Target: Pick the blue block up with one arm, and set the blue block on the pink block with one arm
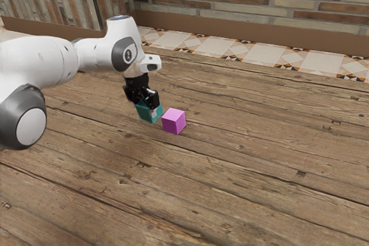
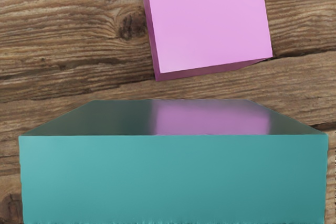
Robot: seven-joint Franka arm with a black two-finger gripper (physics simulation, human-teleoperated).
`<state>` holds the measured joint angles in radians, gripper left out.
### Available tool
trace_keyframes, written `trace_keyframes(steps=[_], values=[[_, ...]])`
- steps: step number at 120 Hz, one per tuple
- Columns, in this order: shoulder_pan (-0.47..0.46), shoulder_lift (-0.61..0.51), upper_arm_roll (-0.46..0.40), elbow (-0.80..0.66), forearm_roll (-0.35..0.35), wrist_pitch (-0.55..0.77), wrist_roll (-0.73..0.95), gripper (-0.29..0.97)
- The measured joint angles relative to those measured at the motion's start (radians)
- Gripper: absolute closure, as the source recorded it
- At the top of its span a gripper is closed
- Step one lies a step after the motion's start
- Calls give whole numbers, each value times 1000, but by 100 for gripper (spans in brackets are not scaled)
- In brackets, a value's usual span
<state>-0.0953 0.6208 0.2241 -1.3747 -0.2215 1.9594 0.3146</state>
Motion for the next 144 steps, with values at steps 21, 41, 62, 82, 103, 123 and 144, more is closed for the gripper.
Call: trace_keyframes(steps=[21, 41, 62, 82, 103, 123, 144], values=[[17, 91, -5, 153, -16, -73, -66, 34], [13, 151, -12, 262, -25, -96, -123, 33], [14, 199, -37, 306, -27, -82, -169, 32], [16, 218, -40, 347, -23, -72, -201, 32], [16, 234, -38, 374, -22, -67, -234, 32], [16, 242, -40, 379, -21, -66, -250, 33], [16, 244, -40, 380, -19, -65, -255, 31]])
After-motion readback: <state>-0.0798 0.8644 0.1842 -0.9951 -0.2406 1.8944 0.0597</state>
